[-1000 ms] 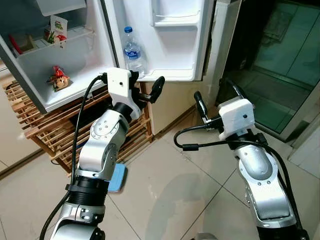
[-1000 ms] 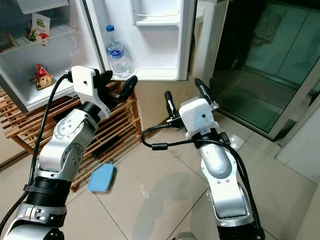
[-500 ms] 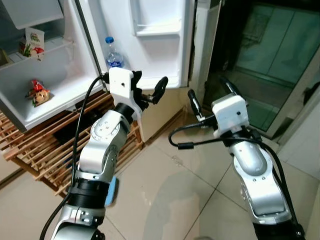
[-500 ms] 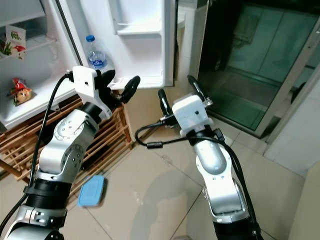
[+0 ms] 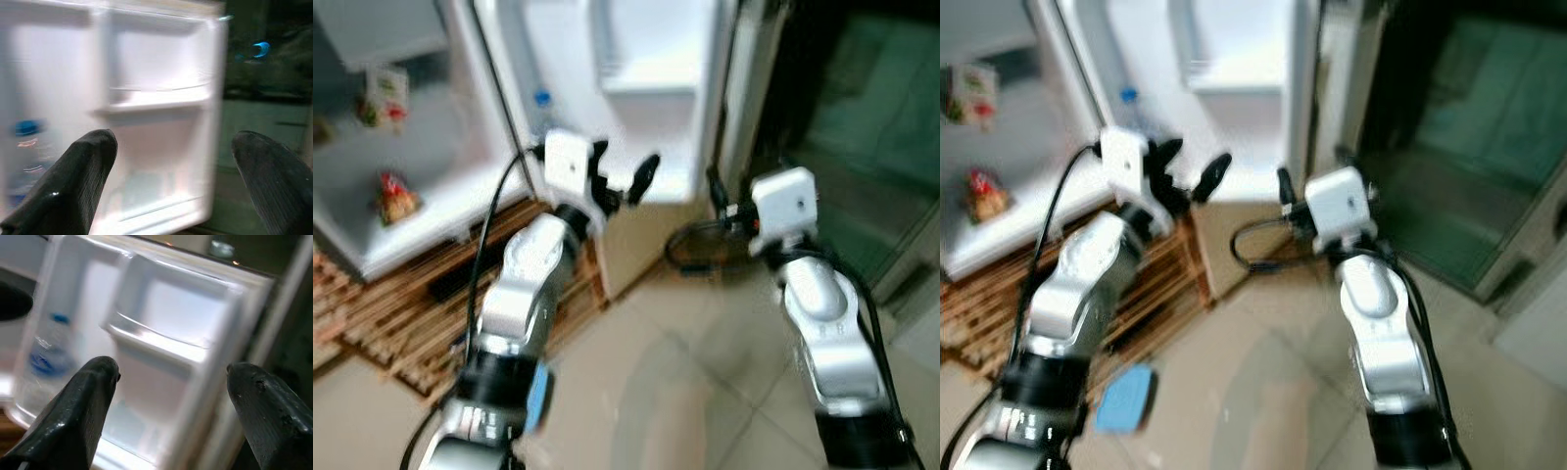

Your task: Restocking fridge

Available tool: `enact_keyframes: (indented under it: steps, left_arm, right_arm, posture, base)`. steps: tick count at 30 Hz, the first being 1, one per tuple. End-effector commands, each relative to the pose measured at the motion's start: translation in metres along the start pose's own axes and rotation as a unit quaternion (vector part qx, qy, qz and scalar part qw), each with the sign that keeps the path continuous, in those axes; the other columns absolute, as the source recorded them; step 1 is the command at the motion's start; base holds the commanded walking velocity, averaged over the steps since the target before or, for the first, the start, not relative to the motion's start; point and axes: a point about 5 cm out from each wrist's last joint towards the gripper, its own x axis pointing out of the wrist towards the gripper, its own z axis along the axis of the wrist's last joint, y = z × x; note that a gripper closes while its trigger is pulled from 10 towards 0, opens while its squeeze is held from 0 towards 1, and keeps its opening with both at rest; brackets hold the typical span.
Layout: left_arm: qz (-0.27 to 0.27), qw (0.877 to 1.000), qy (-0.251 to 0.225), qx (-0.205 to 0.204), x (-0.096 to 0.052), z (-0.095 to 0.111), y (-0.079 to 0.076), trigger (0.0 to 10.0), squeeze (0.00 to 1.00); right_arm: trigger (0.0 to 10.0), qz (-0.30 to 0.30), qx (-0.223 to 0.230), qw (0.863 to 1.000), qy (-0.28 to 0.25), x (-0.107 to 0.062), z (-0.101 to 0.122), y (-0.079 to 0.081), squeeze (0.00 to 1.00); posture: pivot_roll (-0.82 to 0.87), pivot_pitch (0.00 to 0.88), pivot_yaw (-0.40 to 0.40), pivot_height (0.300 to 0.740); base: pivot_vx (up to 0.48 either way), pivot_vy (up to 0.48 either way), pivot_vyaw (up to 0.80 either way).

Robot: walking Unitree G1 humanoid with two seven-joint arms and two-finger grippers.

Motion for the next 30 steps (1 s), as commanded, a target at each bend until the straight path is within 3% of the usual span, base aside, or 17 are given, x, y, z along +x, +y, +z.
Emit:
enact_keyframes:
  steps: [1,7,22,30]
  left_arm:
    - [-0.02,1.0,-0.001,-0.002,0.0041,0.0008,-0.0091,10.0,0.0]
    - [-0.034,0.999,0.003,0.018,0.0078,-0.0012,-0.0152,10.0,0.0]
    - [-0.046,0.999,-0.006,0.016,0.0068,0.0005,-0.0159,10.0,0.0]
    - [-0.044,0.999,-0.022,-0.002,0.0057,0.0048,-0.0146,10.0,0.0]
  right_arm:
    - [10.0,-0.004,-0.005,1.0,0.011,-0.004,-0.0052,-0.0067,0.0]
    - [10.0,-0.012,-0.005,1.0,0.015,-0.0037,-0.0092,-0.0086,0.0]
    - [10.0,-0.013,-0.002,1.0,0.015,-0.004,-0.0103,-0.0064,0.0]
    - [10.0,-0.015,0.008,1.0,0.016,-0.0052,-0.0119,-0.007,0.0]
  posture:
    - [-0.26,0.0,0.076,0.732]
    - [-0.26,0.0,0.086,0.732]
    - [-0.26,0.0,0.093,0.732]
    - [-0.26,0.0,0.092,0.732]
  base:
    - [0.0,0.0,0.0]
    - [0.286,-0.381,0.78]
    - [0.325,-0.35,0.74]
    - [0.063,-0.101,0.0]
